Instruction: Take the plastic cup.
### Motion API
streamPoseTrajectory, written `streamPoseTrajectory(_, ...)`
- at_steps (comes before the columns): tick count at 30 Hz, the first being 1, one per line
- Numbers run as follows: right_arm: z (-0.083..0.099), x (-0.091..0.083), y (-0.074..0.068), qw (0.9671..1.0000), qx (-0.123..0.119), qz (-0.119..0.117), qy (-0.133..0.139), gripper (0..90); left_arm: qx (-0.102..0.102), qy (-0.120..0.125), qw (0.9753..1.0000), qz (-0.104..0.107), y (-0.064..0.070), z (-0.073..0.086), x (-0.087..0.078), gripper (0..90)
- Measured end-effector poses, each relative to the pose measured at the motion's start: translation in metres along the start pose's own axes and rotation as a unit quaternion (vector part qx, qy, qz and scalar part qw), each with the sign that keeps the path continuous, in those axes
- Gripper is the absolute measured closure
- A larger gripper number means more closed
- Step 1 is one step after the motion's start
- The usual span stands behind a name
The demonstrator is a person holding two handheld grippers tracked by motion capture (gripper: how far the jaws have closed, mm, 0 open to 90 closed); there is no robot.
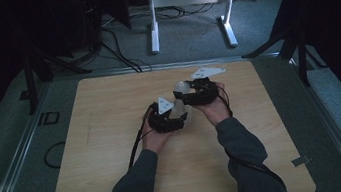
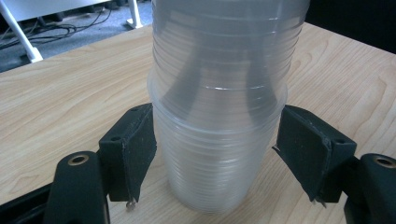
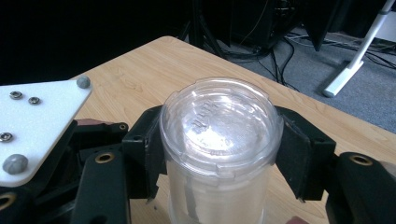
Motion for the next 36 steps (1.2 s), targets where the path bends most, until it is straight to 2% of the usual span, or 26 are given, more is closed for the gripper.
streamPoseTrajectory(17, -0.0054, -0.0015, 0.0002, 1.0, 0.001, -0.002, 0.002, 38.4, 0.006, -0.002, 1.0, -0.001, -0.0005, 0.0011, 0.0009, 29.7)
streamPoseTrajectory(25, -0.0053, -0.0001, -0.0013, 0.9998, 0.013, -0.012, 0.0, 38.5, 0.003, 0.007, 1.0, -0.002, -0.0002, -0.0021, 0.0039, 22.7)
streamPoseTrajectory(36, -0.0039, 0.0026, -0.0024, 0.9997, 0.015, -0.018, -0.009, 37.5, 0.011, 0.002, 0.9999, -0.01, 0.0009, -0.0008, 0.0085, 22.2)
Point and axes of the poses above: each handheld gripper's, and its own axes: x roughly forward along the jaws, z roughly out of its underside, y roughly to its right, the point moved 8 cm from there along x, roughly forward along the jaws, and after that the axes turned 7 degrees about -z, right-handed, at the moved point
